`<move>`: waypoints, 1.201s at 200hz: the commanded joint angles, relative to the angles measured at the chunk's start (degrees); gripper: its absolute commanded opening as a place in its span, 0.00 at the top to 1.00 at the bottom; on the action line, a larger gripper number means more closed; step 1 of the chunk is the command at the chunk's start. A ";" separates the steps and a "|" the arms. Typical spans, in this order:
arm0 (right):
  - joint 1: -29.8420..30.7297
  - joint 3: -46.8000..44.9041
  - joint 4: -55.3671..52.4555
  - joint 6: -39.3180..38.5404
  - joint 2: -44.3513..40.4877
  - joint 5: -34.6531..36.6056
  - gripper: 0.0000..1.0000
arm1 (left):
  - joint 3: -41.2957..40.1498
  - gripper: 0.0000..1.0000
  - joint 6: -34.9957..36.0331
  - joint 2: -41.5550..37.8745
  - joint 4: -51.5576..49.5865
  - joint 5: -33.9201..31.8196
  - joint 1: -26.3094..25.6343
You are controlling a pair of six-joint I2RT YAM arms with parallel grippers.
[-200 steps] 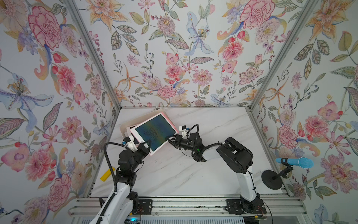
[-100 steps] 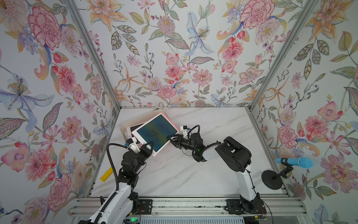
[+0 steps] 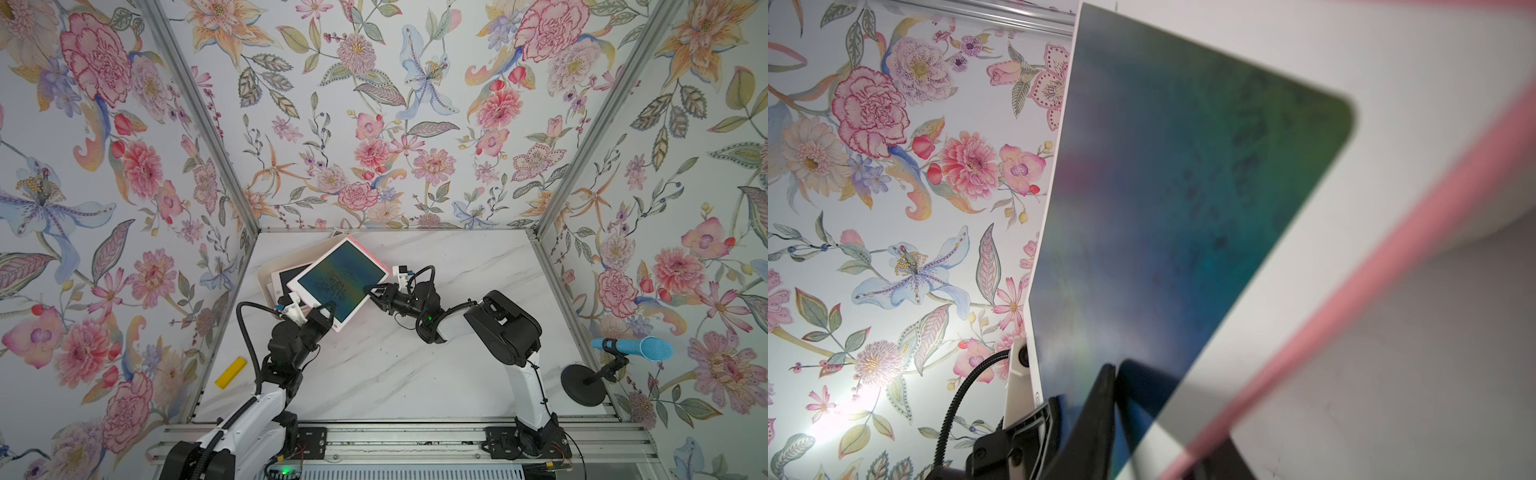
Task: Take out the writing tablet from the storage box
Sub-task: Place the writing tablet at the center of the board.
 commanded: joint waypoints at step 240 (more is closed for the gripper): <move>-22.87 -1.69 4.70 2.92 -7.48 -23.63 1.00 | 8.82 0.40 12.25 8.14 -12.45 9.57 2.95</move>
